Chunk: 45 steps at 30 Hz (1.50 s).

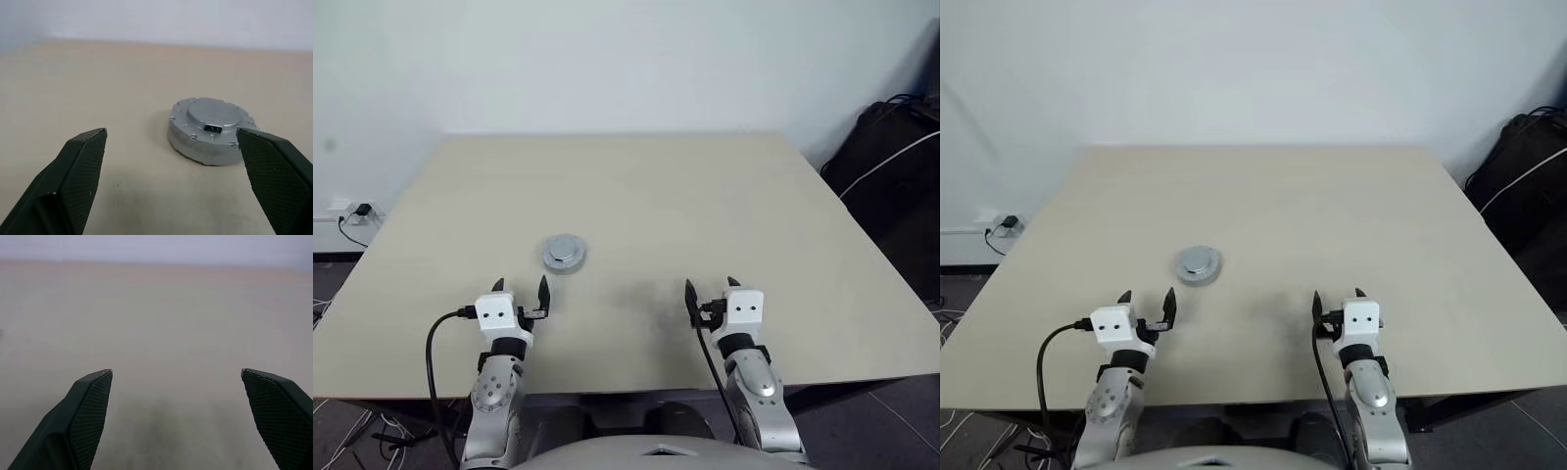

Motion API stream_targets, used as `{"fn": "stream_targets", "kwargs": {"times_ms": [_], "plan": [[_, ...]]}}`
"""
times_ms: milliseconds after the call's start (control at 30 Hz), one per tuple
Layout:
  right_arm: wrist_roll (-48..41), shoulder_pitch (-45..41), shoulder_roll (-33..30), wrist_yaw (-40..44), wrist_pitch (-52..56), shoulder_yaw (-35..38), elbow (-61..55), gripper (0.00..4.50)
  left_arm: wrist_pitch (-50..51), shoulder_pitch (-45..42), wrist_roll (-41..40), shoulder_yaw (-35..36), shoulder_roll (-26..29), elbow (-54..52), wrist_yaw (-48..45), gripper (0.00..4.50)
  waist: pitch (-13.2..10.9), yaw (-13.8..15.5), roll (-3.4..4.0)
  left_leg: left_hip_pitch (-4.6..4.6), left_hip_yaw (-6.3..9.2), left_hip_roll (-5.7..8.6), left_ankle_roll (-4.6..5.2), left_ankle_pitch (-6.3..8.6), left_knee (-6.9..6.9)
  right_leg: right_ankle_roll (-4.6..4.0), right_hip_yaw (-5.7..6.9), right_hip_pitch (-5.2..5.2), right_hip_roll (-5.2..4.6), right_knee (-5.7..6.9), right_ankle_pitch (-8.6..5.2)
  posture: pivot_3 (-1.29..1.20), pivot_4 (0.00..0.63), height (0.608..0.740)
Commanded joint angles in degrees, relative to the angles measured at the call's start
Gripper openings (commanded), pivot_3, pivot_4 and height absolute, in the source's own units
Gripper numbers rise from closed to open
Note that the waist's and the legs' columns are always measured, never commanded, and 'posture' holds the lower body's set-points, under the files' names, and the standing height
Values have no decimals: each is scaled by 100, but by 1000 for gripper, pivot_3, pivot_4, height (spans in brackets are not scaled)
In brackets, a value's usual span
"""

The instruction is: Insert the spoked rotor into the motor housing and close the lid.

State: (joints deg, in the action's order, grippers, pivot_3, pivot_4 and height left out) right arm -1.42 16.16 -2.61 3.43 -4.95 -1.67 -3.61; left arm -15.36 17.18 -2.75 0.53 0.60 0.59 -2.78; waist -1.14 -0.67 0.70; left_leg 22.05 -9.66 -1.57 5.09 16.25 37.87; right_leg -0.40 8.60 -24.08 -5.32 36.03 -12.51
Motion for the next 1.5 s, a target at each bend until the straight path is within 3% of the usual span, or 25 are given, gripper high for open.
{"fn": "stream_targets", "kwargs": {"times_ms": [33, 1500], "plan": [[1, -7, 73, -36, -122, -8, -139, 4500, -265, -40, 52, -11, -72, 8, 56, 4486, -2, 1, -3, 1, 0, 0, 0, 0, -1, -1, 2, -1, 0, 0, -2, 0, 0, 740], [23, -66, 73, 92, -75, -46, 186, 4500, -244, -89, -75, -18, -89, 104, -184, 4486, -2, -1, -5, -5, 3, -1, 30, 16, 12, 7, 7, 14, -1, 1, 1, 0, 0, 740]]}}
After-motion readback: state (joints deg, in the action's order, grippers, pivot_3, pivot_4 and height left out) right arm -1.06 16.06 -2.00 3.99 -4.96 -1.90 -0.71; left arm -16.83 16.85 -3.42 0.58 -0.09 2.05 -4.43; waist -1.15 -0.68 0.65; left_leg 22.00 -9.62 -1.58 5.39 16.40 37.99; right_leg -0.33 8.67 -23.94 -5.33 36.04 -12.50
